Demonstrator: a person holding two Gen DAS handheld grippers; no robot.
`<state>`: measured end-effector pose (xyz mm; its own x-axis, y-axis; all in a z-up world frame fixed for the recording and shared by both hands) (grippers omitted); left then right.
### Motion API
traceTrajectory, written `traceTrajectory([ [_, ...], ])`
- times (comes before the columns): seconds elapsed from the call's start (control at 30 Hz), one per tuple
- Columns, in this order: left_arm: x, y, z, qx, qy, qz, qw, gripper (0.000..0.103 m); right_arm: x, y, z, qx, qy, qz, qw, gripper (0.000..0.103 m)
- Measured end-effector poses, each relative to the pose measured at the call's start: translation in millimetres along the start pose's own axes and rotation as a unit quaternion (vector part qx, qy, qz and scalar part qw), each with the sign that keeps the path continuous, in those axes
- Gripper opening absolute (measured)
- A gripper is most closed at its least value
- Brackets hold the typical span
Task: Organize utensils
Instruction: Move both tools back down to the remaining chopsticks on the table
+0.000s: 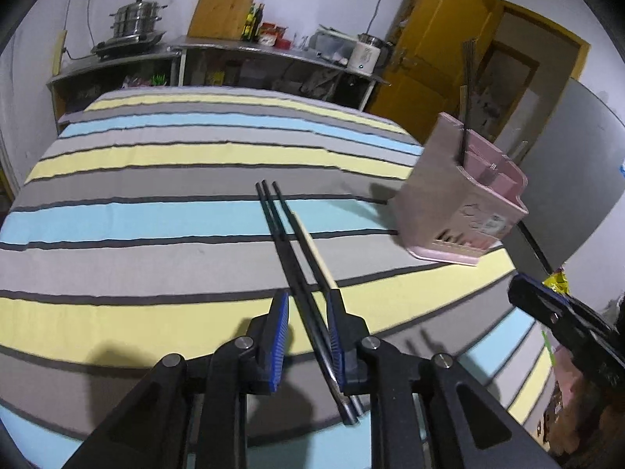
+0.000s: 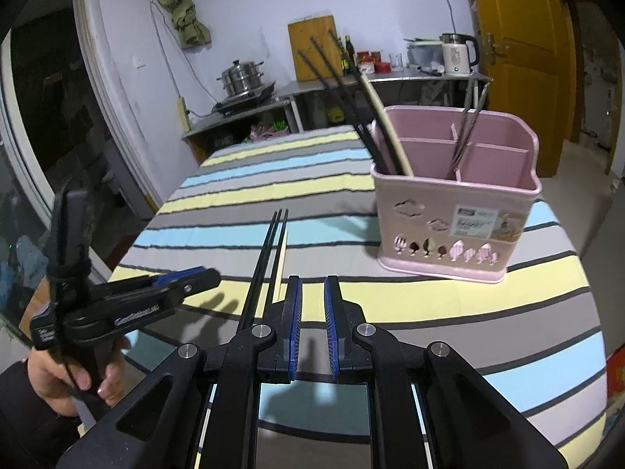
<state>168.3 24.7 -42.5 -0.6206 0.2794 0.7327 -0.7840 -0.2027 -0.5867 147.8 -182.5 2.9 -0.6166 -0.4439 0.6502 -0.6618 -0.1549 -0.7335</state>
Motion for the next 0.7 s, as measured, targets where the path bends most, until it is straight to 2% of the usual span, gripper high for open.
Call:
traceTrajectory([
  [0.33, -51.0, -11.9, -14.9, 0.016, -0.029, -0.022, 0.9992, 0.019, -34.8, 1.4, -4.1, 0.008, -0.009, -0.030, 0.999, 0.012],
  [0.7, -58.1, -12.0, -8.6, -0.023, -0.046, -0.003, 0.9987, 0.023, -83.5, 0.7, -21.5, 0.022, -0.027, -0.062, 0.997, 0.012],
])
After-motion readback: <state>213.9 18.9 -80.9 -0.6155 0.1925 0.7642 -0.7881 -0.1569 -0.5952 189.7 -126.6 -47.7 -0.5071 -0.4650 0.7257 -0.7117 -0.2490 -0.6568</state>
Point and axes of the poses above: each gripper's, at about its wrist camera, not at the fingertips, and x roughly against the way its jaws point, z to its right, y to its underside, the point moved 1 cm from there along -x, roughly the way its jaws point, and after that the axes turned 4 degrees about x, right-handed, at the moved point
